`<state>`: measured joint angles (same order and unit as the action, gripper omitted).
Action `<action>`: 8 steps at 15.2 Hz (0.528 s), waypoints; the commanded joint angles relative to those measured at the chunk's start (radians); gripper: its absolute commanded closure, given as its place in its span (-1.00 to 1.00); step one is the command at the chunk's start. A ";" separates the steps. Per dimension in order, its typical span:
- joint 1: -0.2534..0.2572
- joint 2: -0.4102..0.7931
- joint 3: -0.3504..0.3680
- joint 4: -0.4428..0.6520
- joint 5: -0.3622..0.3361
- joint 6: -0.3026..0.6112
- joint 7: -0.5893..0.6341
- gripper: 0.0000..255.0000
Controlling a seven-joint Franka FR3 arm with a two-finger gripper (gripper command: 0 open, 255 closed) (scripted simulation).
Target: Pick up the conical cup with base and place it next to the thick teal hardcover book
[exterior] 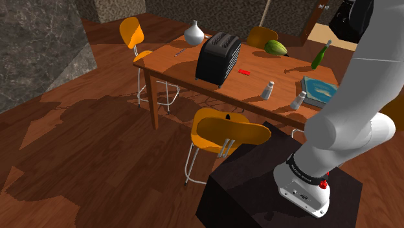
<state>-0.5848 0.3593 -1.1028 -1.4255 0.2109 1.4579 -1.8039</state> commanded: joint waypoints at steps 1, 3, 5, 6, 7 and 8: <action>0.037 -0.052 -0.023 0.006 -0.041 -0.039 0.014 1.00; 0.061 -0.093 -0.038 0.030 -0.074 -0.085 0.024 1.00; 0.081 -0.129 -0.050 0.061 -0.104 -0.135 0.031 1.00; 0.089 -0.144 -0.055 0.080 -0.117 -0.162 0.034 1.00; 0.096 -0.157 -0.060 0.101 -0.128 -0.189 0.036 1.00; 0.100 -0.169 -0.063 0.124 -0.138 -0.218 0.036 1.00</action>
<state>-0.4981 0.2134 -1.1593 -1.3186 0.0928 1.2696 -1.7722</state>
